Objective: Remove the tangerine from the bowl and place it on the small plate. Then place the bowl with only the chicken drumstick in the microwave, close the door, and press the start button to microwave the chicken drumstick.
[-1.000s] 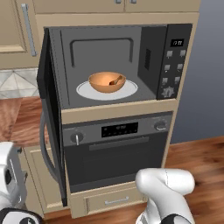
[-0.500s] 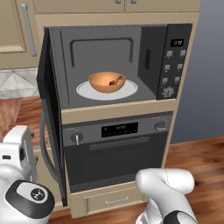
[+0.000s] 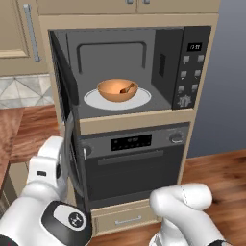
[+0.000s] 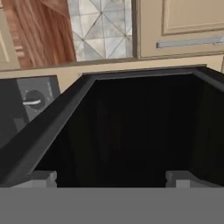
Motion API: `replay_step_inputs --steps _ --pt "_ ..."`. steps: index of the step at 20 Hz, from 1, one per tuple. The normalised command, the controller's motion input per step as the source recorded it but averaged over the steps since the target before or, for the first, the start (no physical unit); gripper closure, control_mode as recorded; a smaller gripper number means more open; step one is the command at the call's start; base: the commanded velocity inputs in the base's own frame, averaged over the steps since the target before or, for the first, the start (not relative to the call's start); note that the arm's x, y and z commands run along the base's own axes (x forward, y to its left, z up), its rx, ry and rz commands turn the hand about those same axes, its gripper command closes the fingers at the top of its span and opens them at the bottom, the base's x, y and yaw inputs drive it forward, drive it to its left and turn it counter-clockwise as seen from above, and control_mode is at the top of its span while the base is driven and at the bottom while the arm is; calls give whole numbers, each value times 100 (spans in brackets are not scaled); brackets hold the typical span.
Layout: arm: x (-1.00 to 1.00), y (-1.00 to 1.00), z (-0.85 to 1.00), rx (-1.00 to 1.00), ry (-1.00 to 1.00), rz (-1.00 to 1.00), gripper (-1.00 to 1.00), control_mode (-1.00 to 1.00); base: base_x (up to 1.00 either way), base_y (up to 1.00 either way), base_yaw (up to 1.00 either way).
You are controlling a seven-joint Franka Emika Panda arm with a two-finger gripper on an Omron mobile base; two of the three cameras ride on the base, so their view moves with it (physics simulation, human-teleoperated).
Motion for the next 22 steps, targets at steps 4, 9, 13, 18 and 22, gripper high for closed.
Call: replay_step_inputs --steps 4,9,13,18,22 --pt "-9 -97 18 7 -6 -7 -100 -100 0 0 0" --pt "45 -92 13 8 0 -6 -100 -100 0 0 0" --pt "51 -88 5 8 0 -3 -100 -100 0 0 0" --pt "49 -86 5 7 0 -1 -100 -100 0 0 0" --pt "48 -72 6 7 0 0 -100 -100 0 0 0"
